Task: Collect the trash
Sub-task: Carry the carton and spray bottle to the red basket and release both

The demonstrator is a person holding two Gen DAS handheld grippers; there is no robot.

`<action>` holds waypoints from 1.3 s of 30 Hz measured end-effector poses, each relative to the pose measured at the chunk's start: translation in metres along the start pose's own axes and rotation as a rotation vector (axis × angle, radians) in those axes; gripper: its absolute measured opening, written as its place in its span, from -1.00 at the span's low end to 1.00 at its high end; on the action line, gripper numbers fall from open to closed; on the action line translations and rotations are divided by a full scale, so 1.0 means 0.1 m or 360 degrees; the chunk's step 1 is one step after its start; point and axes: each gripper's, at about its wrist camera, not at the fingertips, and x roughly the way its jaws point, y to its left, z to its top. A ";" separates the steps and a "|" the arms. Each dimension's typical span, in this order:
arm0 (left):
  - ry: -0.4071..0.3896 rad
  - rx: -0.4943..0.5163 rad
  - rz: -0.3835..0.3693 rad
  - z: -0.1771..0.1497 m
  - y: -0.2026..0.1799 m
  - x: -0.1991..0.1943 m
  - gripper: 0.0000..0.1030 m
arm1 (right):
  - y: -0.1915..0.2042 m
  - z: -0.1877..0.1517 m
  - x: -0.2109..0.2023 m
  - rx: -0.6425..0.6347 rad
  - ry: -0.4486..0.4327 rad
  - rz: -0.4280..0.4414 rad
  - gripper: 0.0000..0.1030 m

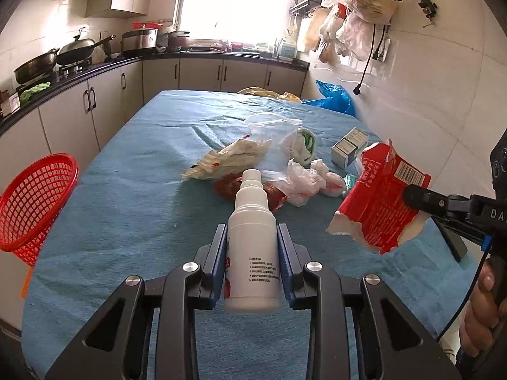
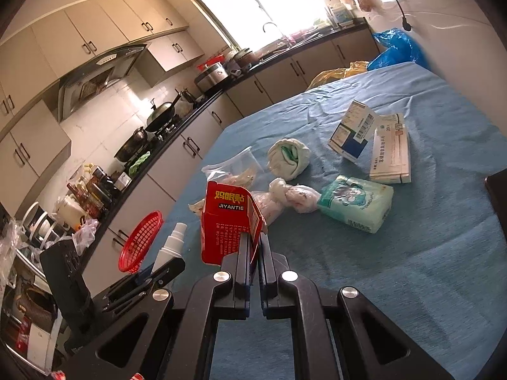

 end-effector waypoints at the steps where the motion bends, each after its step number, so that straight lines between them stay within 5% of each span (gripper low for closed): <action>1: 0.0000 -0.0002 0.0000 0.00 0.00 0.00 -0.44 | 0.00 0.00 0.01 -0.0002 0.0003 -0.0001 -0.90; 39: -0.0024 -0.0071 0.0046 -0.04 0.21 -0.01 -0.44 | 0.33 -0.04 0.35 -0.0117 0.0124 0.0009 -0.90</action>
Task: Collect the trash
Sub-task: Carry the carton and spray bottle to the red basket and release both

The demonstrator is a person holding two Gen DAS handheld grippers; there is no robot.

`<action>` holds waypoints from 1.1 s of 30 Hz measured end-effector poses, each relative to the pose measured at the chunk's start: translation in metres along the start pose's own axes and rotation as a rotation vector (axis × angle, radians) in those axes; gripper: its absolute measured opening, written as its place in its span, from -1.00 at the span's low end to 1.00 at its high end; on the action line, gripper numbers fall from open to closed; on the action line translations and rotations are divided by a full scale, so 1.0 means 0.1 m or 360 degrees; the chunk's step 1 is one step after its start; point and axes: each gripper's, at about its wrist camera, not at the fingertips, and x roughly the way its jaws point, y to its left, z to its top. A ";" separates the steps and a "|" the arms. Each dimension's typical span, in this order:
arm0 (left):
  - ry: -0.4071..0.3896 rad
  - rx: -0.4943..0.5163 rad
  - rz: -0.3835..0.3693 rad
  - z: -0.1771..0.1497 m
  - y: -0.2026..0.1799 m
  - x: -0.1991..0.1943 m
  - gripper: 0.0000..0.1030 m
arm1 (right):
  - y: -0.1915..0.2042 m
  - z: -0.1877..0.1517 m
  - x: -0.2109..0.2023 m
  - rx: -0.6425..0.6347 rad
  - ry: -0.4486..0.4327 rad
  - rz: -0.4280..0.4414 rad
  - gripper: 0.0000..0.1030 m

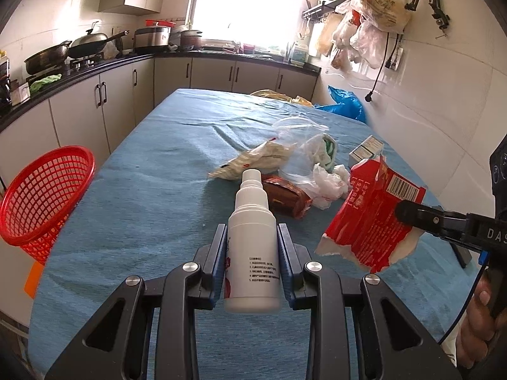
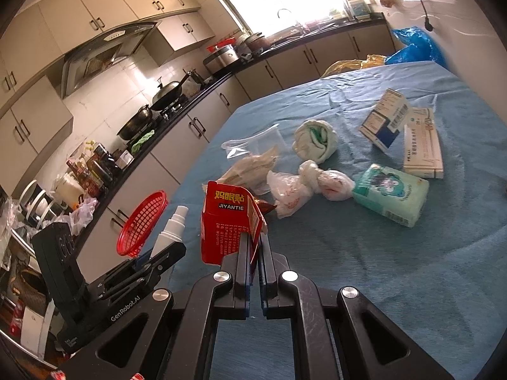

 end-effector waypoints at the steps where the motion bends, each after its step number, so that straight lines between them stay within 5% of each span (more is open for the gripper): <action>1: -0.0005 -0.0007 0.0004 0.00 0.02 -0.01 -0.44 | 0.03 0.01 0.02 -0.0011 0.0007 0.0005 -0.90; 23: -0.0271 -0.0364 0.0352 0.24 1.35 -0.67 -0.44 | 1.22 0.34 0.73 -0.0360 0.0147 0.0139 -0.90; 33: -0.0258 -0.0467 0.0488 0.28 1.95 -0.70 -0.44 | 1.99 0.52 1.29 -0.0532 0.0156 0.0190 -0.90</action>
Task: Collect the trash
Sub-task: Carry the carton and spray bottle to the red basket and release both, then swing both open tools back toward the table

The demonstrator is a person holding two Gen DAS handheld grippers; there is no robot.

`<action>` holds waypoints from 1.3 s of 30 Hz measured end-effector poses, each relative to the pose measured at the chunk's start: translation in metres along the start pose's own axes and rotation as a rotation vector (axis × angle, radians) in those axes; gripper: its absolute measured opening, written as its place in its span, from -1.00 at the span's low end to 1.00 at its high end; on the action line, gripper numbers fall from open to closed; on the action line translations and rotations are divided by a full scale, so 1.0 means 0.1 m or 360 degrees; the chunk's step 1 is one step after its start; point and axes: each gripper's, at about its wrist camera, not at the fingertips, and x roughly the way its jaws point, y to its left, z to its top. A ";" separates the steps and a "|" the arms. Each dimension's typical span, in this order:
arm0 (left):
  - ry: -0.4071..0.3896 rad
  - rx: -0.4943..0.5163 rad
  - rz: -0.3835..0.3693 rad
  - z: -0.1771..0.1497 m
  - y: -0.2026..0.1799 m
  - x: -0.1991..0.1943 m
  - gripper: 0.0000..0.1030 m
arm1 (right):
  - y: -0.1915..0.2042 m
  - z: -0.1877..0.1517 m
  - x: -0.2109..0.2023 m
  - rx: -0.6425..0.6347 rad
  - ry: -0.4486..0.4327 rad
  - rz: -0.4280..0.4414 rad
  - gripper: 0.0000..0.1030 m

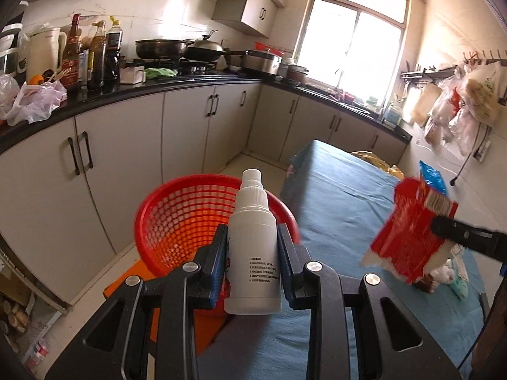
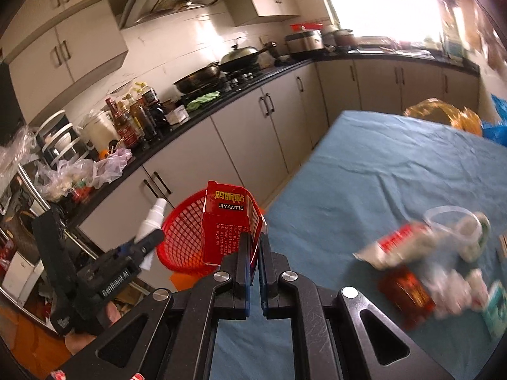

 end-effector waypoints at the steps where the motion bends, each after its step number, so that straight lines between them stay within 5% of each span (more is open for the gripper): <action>1: 0.0002 -0.0003 0.0009 0.01 0.03 0.02 -0.44 | 0.03 0.02 0.06 -0.0010 0.0007 0.0003 -0.90; 15: 0.0054 -0.0064 0.0094 0.15 0.35 0.48 -0.44 | 0.36 0.31 1.12 -0.0044 0.0136 0.0021 -0.84; 18: 0.0052 -0.0053 0.0119 0.16 0.36 0.51 -0.27 | 0.33 0.32 1.19 -0.0037 0.0143 0.0006 -0.71; 20: 0.0037 -0.0062 0.0124 0.15 0.36 0.48 -0.04 | 0.31 0.31 1.15 -0.0041 0.0130 0.0001 -0.60; 26: 0.0007 -0.0043 0.0046 0.09 0.19 0.31 0.00 | 0.15 0.24 0.79 -0.0040 0.0067 -0.0034 -0.30; 39: 0.0138 0.0217 -0.0249 -0.38 -0.99 0.22 0.10 | -0.69 -0.35 -0.28 0.0156 -0.0055 -0.0140 -0.26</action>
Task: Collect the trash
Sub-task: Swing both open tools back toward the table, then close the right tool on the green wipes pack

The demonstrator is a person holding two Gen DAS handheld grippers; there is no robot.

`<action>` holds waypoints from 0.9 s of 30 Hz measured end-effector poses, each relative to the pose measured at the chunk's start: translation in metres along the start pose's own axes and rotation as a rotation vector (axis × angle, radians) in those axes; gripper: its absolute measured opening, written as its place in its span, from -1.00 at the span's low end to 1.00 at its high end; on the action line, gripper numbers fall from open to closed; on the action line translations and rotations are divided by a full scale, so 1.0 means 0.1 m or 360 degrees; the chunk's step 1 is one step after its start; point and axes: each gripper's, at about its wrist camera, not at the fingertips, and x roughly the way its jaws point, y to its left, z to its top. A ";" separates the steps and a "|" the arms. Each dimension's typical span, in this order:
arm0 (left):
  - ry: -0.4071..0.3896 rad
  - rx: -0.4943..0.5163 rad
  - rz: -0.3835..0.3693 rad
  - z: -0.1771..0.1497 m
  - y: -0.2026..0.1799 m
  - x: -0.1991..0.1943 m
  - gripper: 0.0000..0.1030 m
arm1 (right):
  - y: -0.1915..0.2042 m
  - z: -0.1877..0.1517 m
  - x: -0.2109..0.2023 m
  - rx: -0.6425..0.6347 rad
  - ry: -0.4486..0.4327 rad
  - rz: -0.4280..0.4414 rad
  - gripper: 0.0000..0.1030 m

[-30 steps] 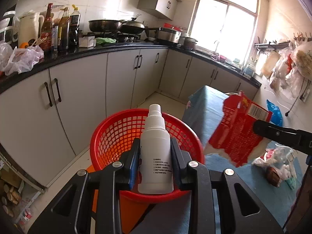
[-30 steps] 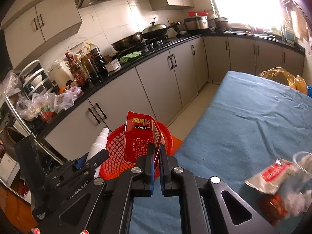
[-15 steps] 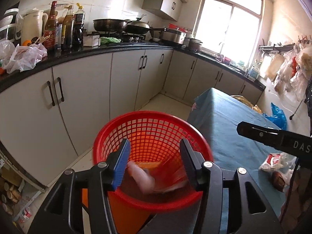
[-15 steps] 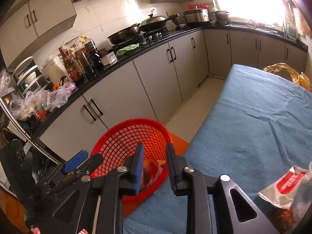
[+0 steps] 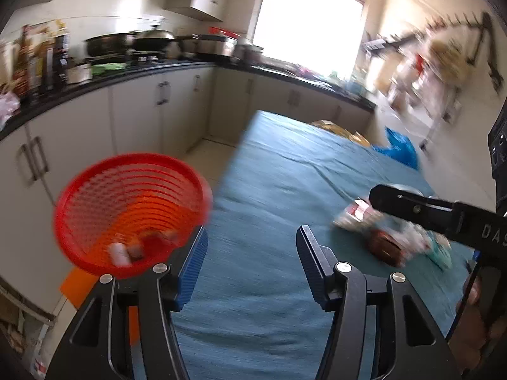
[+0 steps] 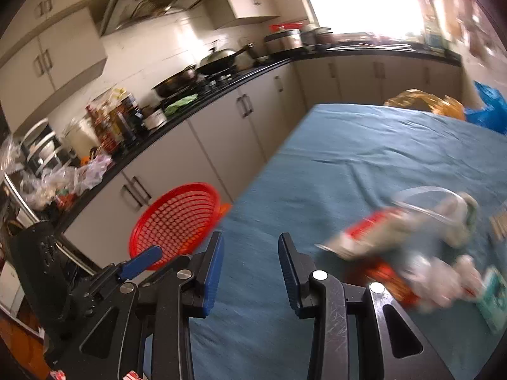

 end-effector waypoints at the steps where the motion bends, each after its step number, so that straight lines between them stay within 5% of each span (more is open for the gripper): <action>1: 0.0015 0.0024 -0.0014 -0.02 -0.08 0.02 0.11 | -0.12 -0.04 -0.10 0.0031 -0.0015 -0.0019 -0.26; 15: 0.0181 0.0326 -0.0212 -0.26 -1.12 0.27 0.29 | -2.04 -0.38 -1.10 0.0550 -0.0130 -0.0411 -0.20; 22: 0.0258 0.0380 -0.0226 -0.25 -1.30 0.41 0.35 | -2.58 -0.34 -0.96 0.0713 -0.0028 -0.0370 -0.12; 27: 0.0290 0.0387 -0.0220 -0.23 -1.34 0.47 0.36 | -2.56 -0.37 -0.90 0.0706 0.0039 -0.0265 0.00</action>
